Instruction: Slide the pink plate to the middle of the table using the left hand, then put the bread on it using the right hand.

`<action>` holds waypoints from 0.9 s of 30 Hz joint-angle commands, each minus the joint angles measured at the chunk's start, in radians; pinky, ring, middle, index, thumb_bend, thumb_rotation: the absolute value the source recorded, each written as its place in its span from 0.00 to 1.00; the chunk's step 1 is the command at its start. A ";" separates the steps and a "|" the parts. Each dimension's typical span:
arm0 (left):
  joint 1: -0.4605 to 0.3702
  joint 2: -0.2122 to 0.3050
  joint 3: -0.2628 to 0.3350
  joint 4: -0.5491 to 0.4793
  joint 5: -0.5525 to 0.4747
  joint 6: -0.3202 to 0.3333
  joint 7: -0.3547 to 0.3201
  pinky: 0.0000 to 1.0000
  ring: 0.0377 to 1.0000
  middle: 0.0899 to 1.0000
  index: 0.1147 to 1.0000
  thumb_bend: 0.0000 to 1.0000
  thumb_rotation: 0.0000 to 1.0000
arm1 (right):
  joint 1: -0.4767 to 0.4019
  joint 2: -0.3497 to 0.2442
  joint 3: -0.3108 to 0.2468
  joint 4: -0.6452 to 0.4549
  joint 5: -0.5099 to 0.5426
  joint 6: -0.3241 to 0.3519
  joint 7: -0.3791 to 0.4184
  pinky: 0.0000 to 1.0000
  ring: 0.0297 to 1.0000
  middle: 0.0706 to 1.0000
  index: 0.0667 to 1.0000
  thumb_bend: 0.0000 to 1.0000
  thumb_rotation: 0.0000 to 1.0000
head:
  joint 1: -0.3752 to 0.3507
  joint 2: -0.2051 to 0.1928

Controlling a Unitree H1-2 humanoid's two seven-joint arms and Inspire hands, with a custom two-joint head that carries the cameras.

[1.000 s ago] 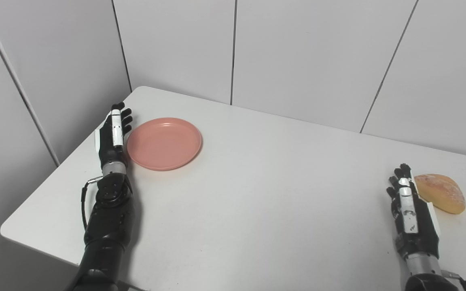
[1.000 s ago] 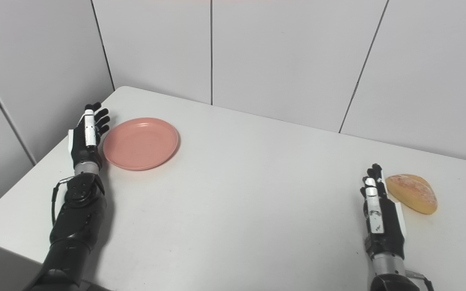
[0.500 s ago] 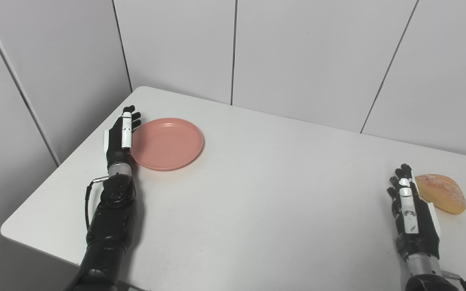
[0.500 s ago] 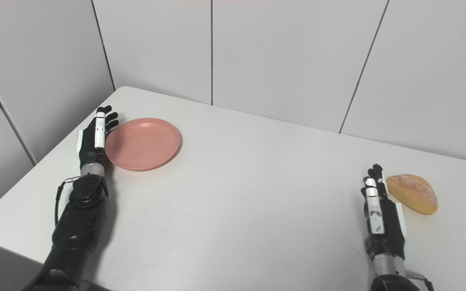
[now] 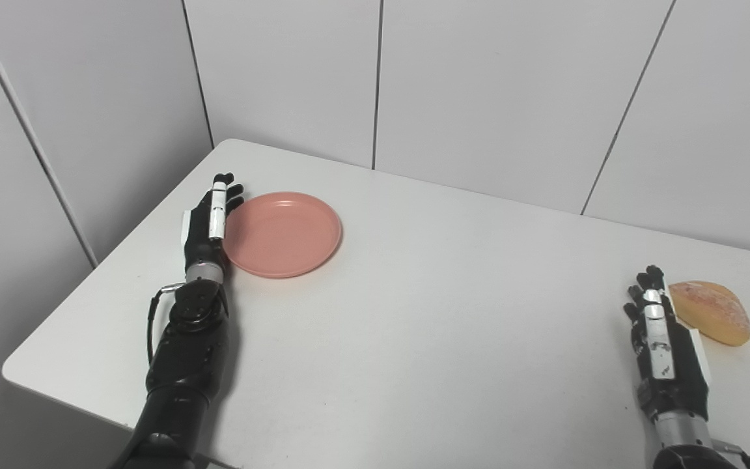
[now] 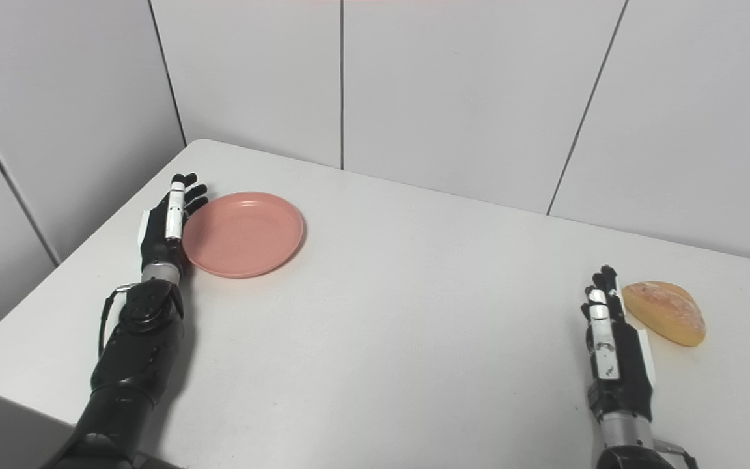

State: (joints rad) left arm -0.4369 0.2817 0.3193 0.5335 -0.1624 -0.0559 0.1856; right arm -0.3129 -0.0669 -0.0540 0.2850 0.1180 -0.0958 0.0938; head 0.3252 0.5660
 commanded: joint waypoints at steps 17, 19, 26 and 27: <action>-0.049 -0.058 -0.076 -0.100 -0.021 0.067 -0.045 0.86 0.84 0.81 0.81 0.47 1.00 | -0.031 0.004 -0.007 -0.025 0.009 -0.022 0.000 1.00 1.00 1.00 1.00 0.64 0.88 | -0.010 0.004; -0.048 -0.061 -0.085 -0.104 -0.015 0.074 -0.051 0.86 0.85 0.82 0.81 0.46 1.00 | -0.031 0.002 -0.006 -0.023 0.006 -0.026 0.002 1.00 1.00 1.00 1.00 0.63 0.89 | -0.012 0.004; -0.038 -0.072 -0.146 -0.126 0.029 0.090 -0.067 0.87 0.86 0.84 0.82 0.44 1.00 | -0.032 0.003 -0.004 -0.021 0.003 -0.028 0.001 1.00 1.00 1.00 1.00 0.66 0.90 | -0.024 0.008; -0.037 -0.074 -0.152 -0.129 0.027 0.094 -0.070 0.87 0.86 0.84 0.82 0.44 1.00 | -0.032 0.003 -0.003 -0.021 0.001 -0.028 0.000 1.00 1.00 1.00 1.00 0.67 0.90 | -0.028 0.011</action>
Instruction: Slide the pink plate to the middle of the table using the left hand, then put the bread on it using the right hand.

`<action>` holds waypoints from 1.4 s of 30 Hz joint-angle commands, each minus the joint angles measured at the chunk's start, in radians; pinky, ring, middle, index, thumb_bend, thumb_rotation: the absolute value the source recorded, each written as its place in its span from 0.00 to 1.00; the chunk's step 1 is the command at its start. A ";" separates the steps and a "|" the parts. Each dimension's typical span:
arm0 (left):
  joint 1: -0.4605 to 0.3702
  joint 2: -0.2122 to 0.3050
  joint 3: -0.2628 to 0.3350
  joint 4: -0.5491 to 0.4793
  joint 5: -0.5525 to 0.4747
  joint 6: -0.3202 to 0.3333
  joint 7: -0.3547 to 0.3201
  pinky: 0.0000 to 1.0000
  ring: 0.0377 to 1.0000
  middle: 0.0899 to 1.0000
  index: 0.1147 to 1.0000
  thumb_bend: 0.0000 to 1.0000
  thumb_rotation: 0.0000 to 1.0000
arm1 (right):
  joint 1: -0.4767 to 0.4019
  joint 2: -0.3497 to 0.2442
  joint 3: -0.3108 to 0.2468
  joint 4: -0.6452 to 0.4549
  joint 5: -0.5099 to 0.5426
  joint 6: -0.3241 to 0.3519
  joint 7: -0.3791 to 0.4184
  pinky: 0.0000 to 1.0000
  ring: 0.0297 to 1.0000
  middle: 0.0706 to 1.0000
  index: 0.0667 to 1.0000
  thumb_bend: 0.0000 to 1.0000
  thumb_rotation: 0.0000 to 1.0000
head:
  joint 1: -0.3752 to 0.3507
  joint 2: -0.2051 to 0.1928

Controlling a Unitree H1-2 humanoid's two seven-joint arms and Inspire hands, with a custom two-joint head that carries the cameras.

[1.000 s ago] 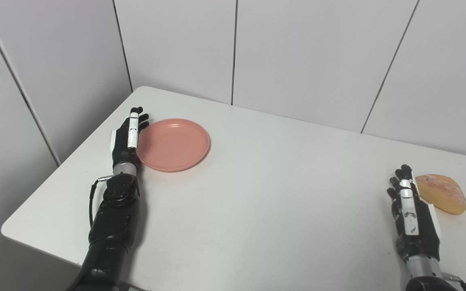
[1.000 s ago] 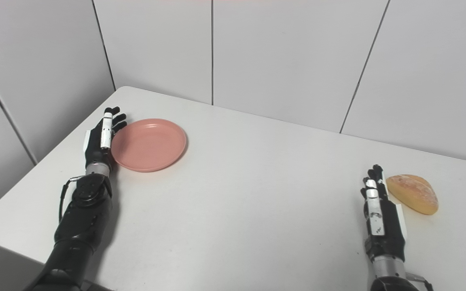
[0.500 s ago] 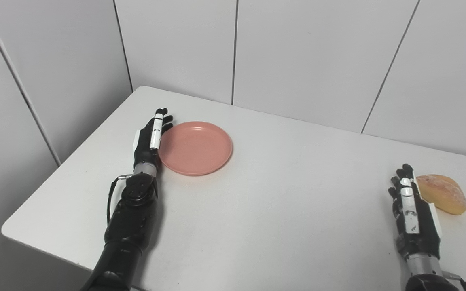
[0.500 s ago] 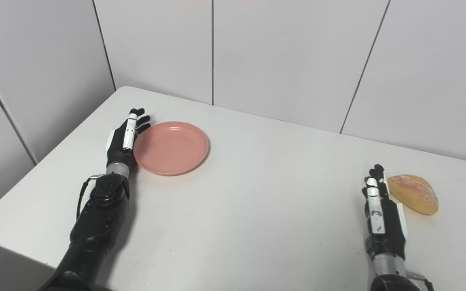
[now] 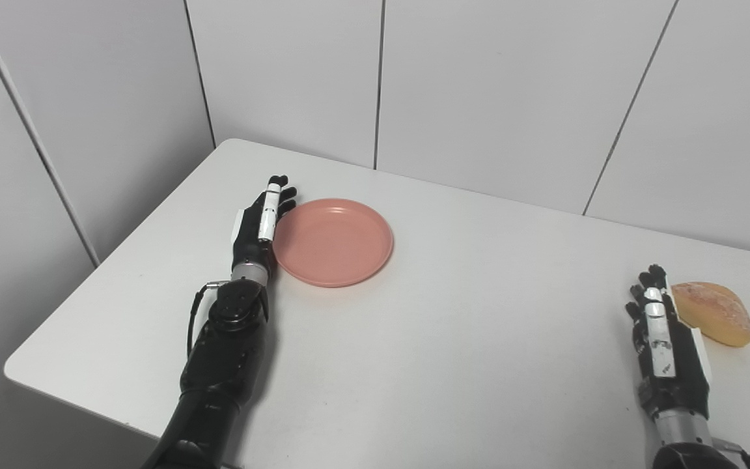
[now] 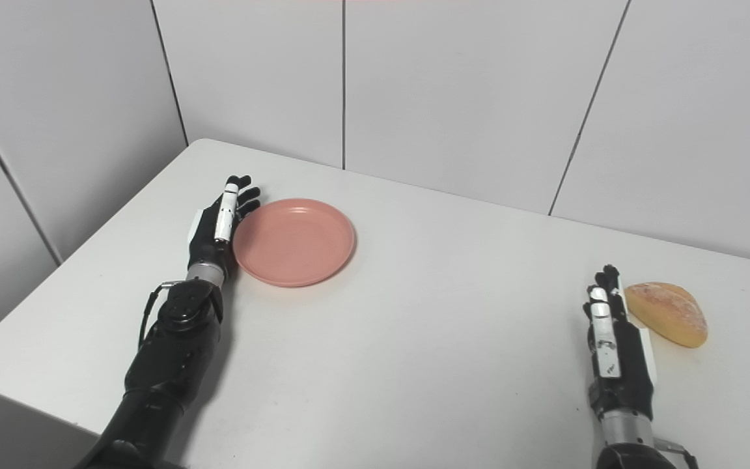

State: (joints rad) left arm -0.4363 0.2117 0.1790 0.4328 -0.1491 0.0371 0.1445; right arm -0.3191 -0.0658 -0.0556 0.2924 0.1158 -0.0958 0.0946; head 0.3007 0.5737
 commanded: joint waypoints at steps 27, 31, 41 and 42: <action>-0.045 -0.064 -0.193 -0.016 0.106 0.021 -0.146 0.88 0.87 0.85 0.83 0.42 1.00 | -0.009 0.044 0.017 -0.096 -0.025 0.024 -0.046 1.00 1.00 1.00 1.00 0.56 0.88 | -0.167 0.048; -0.033 -0.071 -0.209 -0.014 0.114 0.017 -0.168 0.87 0.87 0.86 0.83 0.43 1.00 | -0.010 0.064 0.019 -0.112 -0.025 0.037 -0.061 1.00 1.00 1.00 1.00 0.53 0.88 | -0.211 0.055; 0.001 -0.113 -0.198 -0.053 0.042 0.024 -0.213 0.89 0.89 0.87 0.85 0.42 1.00 | -0.012 0.077 0.040 -0.133 -0.044 0.063 -0.059 1.00 1.00 1.00 1.00 0.55 0.88 | -0.297 0.071; 0.005 -0.120 -0.192 -0.063 0.030 0.035 -0.216 0.89 0.89 0.87 0.86 0.42 1.00 | -0.013 0.080 0.041 -0.131 -0.045 0.060 -0.060 1.00 1.00 1.00 1.00 0.55 0.88 | -0.318 0.073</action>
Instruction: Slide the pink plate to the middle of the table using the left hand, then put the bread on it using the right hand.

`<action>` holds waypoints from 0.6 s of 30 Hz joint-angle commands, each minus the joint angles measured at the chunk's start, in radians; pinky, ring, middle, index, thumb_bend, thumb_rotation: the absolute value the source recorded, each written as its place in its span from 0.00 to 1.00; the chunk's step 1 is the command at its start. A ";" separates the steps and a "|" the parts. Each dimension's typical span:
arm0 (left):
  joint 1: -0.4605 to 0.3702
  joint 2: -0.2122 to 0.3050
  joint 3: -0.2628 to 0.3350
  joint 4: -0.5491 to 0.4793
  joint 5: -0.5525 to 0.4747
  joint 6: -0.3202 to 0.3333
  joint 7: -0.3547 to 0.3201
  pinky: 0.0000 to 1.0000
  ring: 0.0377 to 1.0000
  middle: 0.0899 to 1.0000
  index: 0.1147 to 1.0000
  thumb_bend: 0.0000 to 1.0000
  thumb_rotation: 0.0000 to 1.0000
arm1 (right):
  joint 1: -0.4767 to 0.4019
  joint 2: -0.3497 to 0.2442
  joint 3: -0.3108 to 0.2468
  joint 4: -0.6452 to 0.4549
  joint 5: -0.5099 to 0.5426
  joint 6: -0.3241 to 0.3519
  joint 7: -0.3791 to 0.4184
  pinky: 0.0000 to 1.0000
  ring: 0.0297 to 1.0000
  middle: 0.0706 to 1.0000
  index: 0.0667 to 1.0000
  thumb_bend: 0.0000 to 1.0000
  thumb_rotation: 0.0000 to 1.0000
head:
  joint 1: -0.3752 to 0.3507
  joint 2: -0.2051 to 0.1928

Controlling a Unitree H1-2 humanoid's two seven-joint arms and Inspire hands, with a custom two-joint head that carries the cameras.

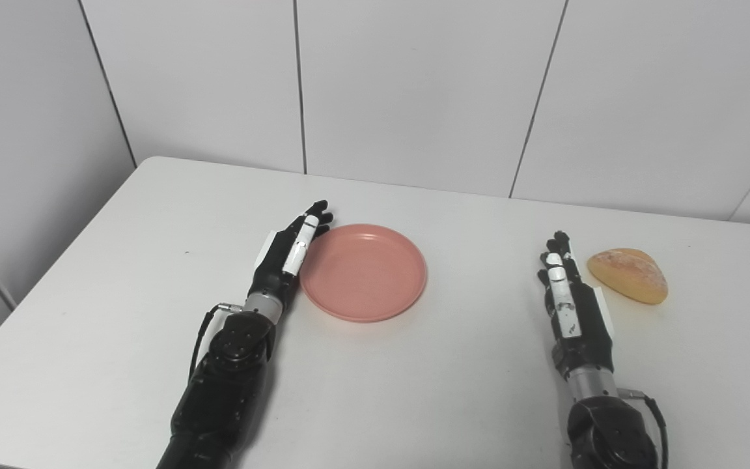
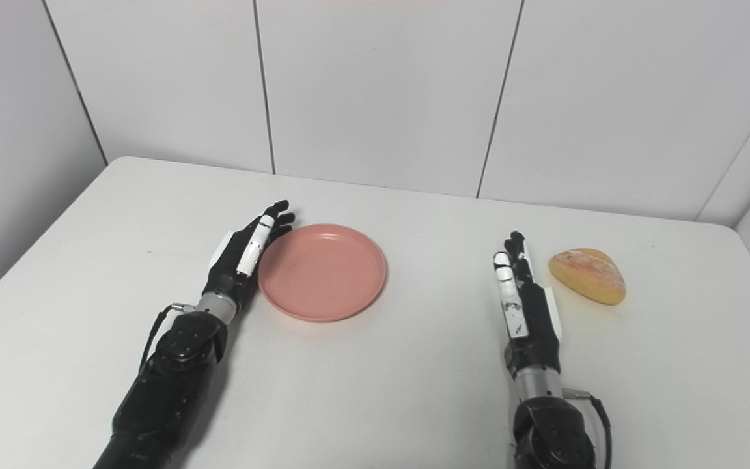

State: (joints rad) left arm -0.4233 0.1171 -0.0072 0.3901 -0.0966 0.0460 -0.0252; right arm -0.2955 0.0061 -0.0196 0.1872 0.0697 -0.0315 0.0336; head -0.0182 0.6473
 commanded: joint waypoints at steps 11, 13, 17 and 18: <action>0.024 -0.080 0.024 -0.073 -0.044 0.059 -0.024 0.84 0.84 0.81 0.78 0.40 1.00 | -0.049 0.045 0.012 0.001 -0.017 -0.033 -0.032 1.00 1.00 1.00 1.00 0.51 0.86 | -0.072 -0.001; 0.029 -0.073 0.013 -0.077 -0.059 0.062 -0.064 0.88 0.87 0.84 0.82 0.43 1.00 | -0.053 0.049 0.016 0.011 -0.030 -0.041 -0.041 1.00 1.00 1.00 1.00 0.54 0.87 | -0.088 -0.003; 0.039 -0.070 -0.006 -0.082 -0.059 0.072 -0.096 0.90 0.88 0.86 0.84 0.45 1.00 | -0.059 0.053 0.027 0.030 -0.052 -0.059 -0.047 1.00 1.00 1.00 1.00 0.57 0.89 | -0.114 -0.007; 0.041 -0.071 -0.009 -0.083 -0.056 0.072 -0.096 0.90 0.88 0.86 0.85 0.44 1.00 | -0.060 0.053 0.029 0.032 -0.056 -0.060 -0.048 1.00 1.00 1.00 1.00 0.58 0.89 | -0.114 -0.007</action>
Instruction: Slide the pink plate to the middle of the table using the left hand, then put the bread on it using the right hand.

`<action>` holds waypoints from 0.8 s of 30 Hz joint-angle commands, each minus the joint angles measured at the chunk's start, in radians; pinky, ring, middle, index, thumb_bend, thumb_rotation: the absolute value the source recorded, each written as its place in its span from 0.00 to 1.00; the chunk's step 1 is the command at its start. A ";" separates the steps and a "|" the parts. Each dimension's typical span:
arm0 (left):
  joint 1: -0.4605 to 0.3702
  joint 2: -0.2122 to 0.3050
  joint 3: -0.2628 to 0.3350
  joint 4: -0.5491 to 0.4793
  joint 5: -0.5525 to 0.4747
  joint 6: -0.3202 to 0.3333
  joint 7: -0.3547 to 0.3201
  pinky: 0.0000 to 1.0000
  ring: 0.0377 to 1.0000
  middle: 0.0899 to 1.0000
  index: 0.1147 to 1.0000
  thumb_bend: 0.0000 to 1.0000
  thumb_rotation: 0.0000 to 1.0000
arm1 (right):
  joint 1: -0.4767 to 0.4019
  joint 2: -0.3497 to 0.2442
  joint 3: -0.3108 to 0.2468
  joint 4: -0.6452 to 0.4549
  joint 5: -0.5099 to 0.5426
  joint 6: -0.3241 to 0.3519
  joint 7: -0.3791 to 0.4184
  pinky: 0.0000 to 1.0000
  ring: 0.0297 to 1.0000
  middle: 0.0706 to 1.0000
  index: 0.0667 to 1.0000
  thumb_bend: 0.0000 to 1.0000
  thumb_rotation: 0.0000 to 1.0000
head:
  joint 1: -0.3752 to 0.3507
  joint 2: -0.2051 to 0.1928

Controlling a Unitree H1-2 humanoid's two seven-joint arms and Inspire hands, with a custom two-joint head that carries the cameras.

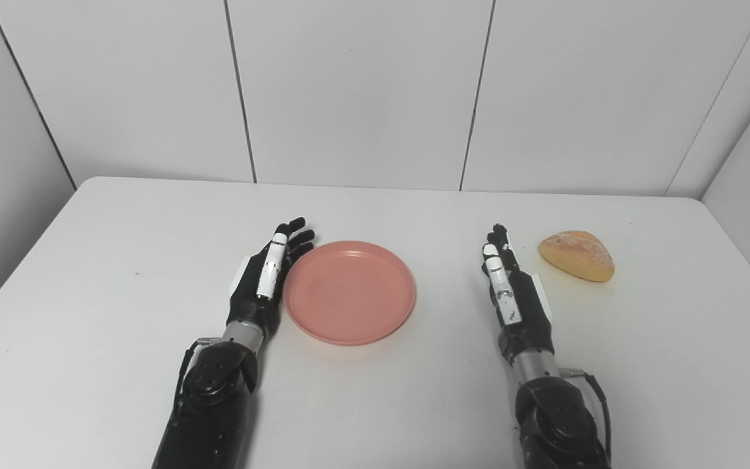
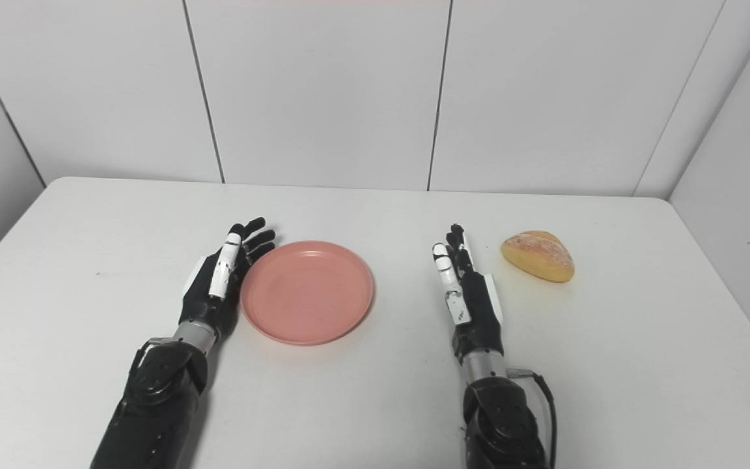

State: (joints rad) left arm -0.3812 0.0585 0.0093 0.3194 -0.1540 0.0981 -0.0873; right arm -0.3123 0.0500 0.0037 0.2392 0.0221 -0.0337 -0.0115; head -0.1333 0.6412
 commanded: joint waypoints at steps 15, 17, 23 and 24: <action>0.062 -0.088 -0.045 -0.083 -0.019 0.043 -0.039 0.93 0.90 0.87 0.86 0.44 1.00 | -0.045 0.026 0.029 -0.025 -0.050 -0.052 -0.031 1.00 1.00 1.00 1.00 0.63 0.91 | -0.111 -0.003; 0.069 -0.089 -0.053 -0.075 -0.013 0.015 -0.047 0.90 0.89 0.86 0.85 0.44 1.00 | -0.046 0.027 0.029 -0.022 -0.050 -0.059 -0.030 1.00 1.00 1.00 1.00 0.62 0.91 | -0.111 -0.001; 0.075 -0.110 -0.059 -0.071 -0.006 -0.023 -0.042 0.90 0.89 0.86 0.85 0.44 1.00 | -0.044 0.023 0.032 -0.026 -0.054 -0.058 -0.029 1.00 1.00 1.00 1.00 0.62 0.89 | -0.107 0.002; 0.076 -0.113 -0.061 -0.072 -0.002 -0.029 -0.041 0.90 0.89 0.87 0.85 0.45 1.00 | -0.045 0.021 0.033 -0.027 -0.055 -0.054 -0.029 1.00 1.00 1.00 1.00 0.63 0.90 | -0.107 0.001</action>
State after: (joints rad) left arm -0.3065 -0.0416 -0.0440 0.2426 -0.1684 0.0823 -0.1274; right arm -0.3127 0.0665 0.0321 0.2386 -0.0240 -0.0371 -0.0372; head -0.2408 0.6443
